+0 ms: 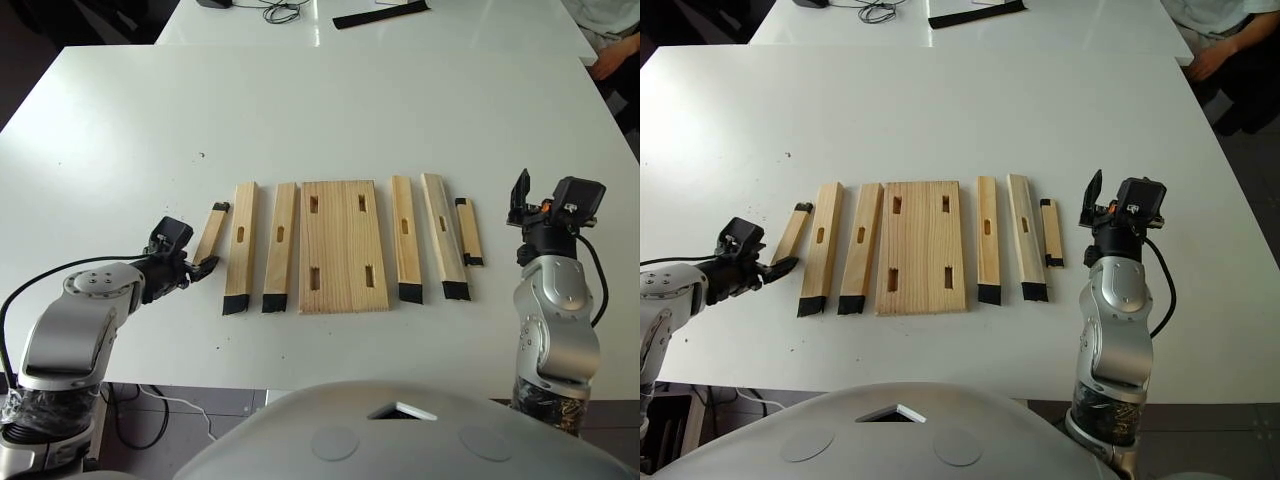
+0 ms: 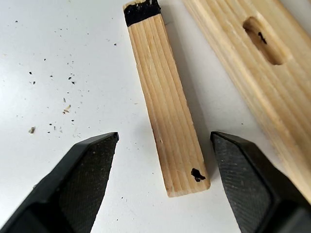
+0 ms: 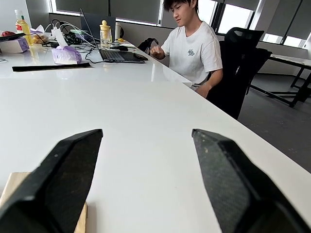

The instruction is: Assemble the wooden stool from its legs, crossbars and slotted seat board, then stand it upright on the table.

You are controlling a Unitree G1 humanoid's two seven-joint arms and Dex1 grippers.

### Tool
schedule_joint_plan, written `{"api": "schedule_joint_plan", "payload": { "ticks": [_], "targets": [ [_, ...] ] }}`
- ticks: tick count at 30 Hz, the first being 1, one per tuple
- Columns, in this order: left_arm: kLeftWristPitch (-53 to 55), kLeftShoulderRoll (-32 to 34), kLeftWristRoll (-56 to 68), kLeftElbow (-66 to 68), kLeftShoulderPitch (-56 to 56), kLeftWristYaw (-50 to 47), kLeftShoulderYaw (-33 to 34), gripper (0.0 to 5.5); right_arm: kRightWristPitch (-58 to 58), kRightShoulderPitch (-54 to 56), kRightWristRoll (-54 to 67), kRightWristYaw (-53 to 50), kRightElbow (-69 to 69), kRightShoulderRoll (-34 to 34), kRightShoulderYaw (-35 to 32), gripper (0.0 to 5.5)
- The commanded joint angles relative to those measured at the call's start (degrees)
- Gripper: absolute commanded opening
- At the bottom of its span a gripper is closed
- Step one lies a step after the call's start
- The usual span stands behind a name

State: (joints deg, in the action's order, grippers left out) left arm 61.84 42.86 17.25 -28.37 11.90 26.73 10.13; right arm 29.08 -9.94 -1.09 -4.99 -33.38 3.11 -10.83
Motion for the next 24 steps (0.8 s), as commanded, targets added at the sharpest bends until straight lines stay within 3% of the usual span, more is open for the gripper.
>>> {"api": "schedule_joint_plan", "payload": {
  "ticks": [1,6,16,20,24],
  "targets": [
    [3.4,-2.8,-0.2,2.8,-0.2,-2.1,-1.9,3.55,1.0,1.8,-0.1,1.0,1.1,1.0,0.6,3.4],
    [-0.3,-3.3,-1.9,6.8,0.1,-3.0,-2.4,3.17,1.2,2.8,0.0,1.7,1.9,1.7,0.5,3.42],
    [-3.4,-2.0,-2.9,8.7,-1.0,-3.0,-4.2,1.51,-0.4,3.1,-0.1,1.0,3.9,1.2,0.4,3.42],
    [-0.2,-4.5,0.0,9.1,-9.3,-3.7,-2.5,1.31,-1.0,4.4,0.4,1.1,4.5,1.3,0.3,3.42],
    [-4.3,-8.8,2.6,8.3,-22.5,-4.0,-0.6,1.31,-0.9,8.8,1.4,2.6,6.0,3.7,-1.2,3.42]
  ]
}}
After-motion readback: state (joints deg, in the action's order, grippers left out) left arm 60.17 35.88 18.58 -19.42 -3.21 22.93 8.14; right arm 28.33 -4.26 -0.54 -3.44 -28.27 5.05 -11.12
